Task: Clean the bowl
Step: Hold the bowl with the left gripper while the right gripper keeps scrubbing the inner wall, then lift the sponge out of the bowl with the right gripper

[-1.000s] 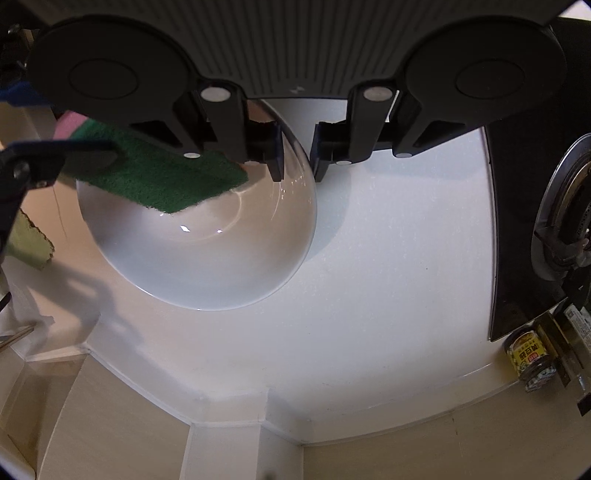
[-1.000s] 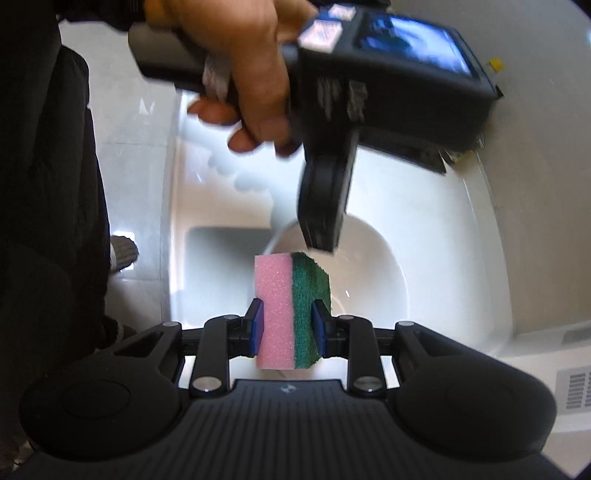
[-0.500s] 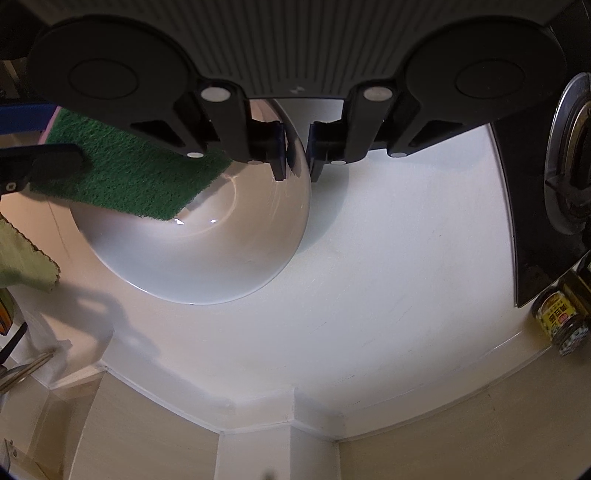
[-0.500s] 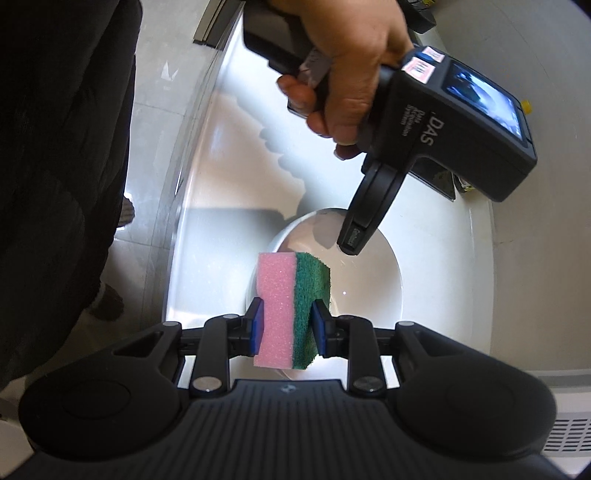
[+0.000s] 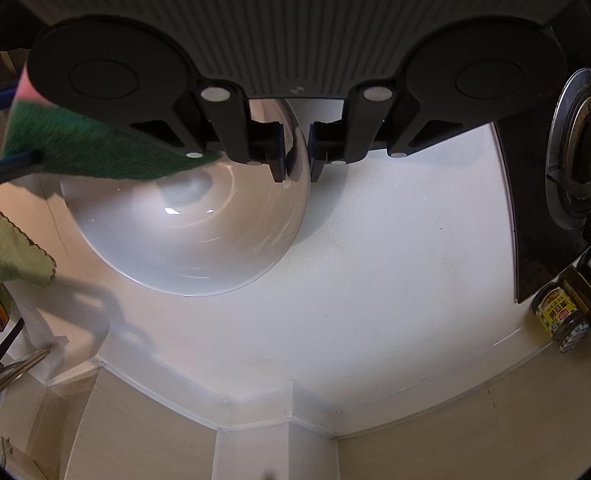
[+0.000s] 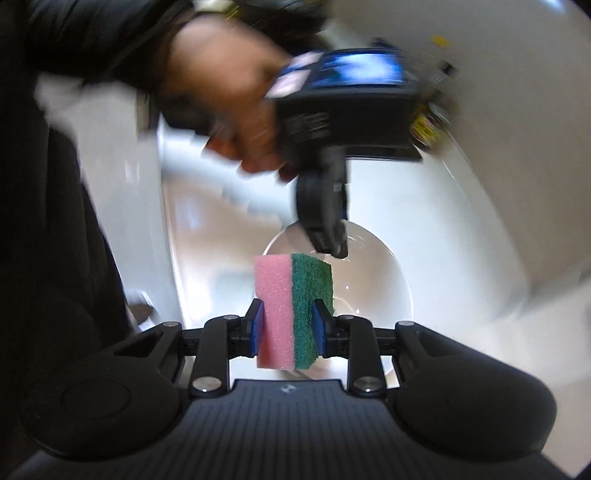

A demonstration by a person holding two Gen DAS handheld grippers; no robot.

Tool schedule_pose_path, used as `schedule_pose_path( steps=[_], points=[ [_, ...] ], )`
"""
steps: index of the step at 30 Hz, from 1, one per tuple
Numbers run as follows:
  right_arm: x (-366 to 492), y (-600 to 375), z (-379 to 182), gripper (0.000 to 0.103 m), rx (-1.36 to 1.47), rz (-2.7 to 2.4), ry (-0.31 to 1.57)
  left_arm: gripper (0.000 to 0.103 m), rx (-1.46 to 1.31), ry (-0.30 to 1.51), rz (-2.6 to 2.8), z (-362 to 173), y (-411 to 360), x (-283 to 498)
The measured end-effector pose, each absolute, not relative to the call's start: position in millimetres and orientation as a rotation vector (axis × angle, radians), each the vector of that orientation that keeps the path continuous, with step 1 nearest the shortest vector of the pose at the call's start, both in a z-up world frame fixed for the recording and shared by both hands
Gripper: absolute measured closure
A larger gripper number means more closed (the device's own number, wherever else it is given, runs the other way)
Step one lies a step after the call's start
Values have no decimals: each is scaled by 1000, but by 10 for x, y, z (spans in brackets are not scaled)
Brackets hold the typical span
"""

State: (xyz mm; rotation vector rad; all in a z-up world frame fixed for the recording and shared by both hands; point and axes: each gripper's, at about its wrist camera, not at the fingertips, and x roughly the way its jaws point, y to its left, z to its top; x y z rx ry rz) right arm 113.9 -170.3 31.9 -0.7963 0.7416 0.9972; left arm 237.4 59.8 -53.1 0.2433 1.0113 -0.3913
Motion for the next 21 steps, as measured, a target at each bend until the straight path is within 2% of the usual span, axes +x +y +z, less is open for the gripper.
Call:
schedule_pose_path(
  steps=[6,9,15,21],
  points=[
    [1139,-1907,439,79,-502,913,788,87,273,1005,-388,-527,547,2384],
    [1415,-1773,406,79,-372,834,779,85,286,1003,-384,-524,537,2381],
    [1694,-2328,496,79,101,513,754,85,290,1003,-376,-511,534,2376],
    [1794,-2593,222,79,273,313,840,85,302,988,-365,-468,527,2341]
  ],
)
